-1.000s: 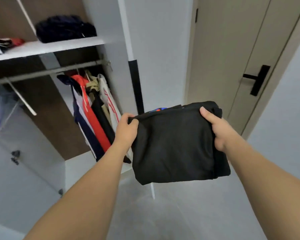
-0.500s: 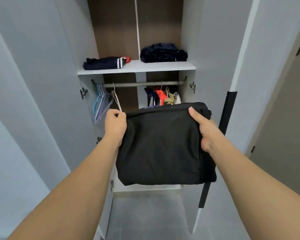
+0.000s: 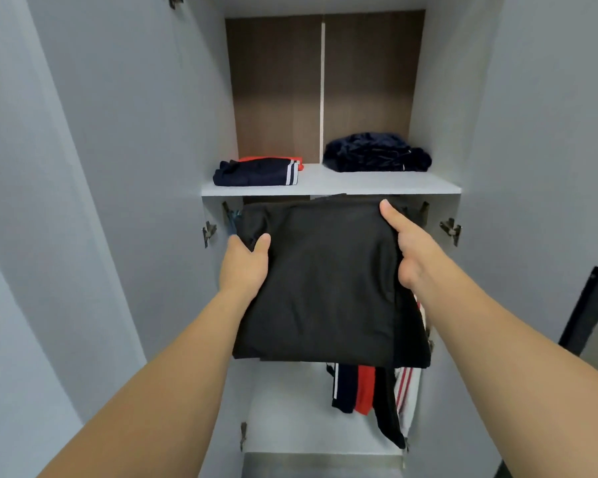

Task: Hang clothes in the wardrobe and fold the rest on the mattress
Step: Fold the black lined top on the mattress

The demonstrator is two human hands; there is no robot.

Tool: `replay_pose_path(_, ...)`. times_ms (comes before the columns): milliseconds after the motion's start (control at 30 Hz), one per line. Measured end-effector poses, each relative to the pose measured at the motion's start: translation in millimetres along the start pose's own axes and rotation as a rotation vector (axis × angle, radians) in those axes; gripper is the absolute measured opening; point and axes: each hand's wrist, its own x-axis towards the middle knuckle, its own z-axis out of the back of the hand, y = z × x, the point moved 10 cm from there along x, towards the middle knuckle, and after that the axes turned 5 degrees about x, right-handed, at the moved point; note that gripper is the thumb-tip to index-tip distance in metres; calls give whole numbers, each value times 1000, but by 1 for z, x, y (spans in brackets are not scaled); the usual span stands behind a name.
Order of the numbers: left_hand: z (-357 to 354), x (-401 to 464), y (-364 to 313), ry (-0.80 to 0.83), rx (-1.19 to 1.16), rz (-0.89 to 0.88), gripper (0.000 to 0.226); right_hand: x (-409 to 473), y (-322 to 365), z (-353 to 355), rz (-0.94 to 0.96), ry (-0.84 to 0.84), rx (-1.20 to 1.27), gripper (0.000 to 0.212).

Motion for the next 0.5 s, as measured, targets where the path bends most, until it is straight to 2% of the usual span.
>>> replay_pose_path(133, -6, 66, -57, -127, 129, -148, 38, 49, 51, -32, 49, 6, -35, 61)
replay_pose_path(300, -40, 150, -135, -166, 83, -231, 44, 112, 138, -54, 146, 56, -116, 30)
replay_pose_path(433, -63, 208, -196, -185, 12, -245, 43, 162, 208, -73, 220, 86, -138, 26)
replay_pose_path(500, -75, 240, -226, -180, -48, -237, 44, 190, 244, -83, 276, 75, -155, 32)
